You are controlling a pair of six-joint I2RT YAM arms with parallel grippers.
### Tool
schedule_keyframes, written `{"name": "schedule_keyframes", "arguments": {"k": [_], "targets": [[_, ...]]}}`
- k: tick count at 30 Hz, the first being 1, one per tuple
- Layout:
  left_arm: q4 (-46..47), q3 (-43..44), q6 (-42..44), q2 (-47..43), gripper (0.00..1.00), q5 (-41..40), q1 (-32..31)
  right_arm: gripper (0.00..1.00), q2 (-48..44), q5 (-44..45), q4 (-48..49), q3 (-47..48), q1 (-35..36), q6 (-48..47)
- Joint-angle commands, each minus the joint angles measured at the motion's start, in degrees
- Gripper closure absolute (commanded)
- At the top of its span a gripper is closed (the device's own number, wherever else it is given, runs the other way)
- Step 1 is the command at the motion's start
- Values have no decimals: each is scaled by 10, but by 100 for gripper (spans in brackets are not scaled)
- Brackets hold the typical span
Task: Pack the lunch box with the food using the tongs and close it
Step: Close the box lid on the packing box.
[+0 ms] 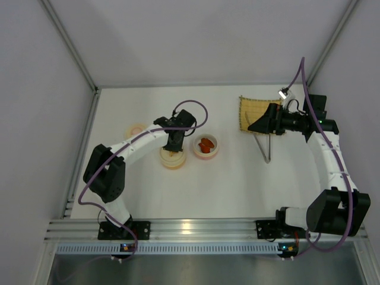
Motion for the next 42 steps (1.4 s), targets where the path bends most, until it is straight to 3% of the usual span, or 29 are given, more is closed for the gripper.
{"name": "schedule_keyframes", "arguments": {"k": [1, 15, 24, 35, 42], "targets": [[9, -3, 4, -10, 100, -3, 1, 1, -9, -9, 34, 2, -4, -2], [26, -27, 34, -11, 100, 17, 1, 1, -9, -10, 33, 3, -4, -3], [38, -26, 102, -15, 100, 33, 0, 1, -10, -11, 33, 3, -3, -4], [94, -89, 342, -45, 100, 191, 0, 1, -7, -12, 32, 3, -4, -6], [131, -149, 470, -44, 100, 243, 0, 1, -6, -10, 29, 5, -4, -11]]}}
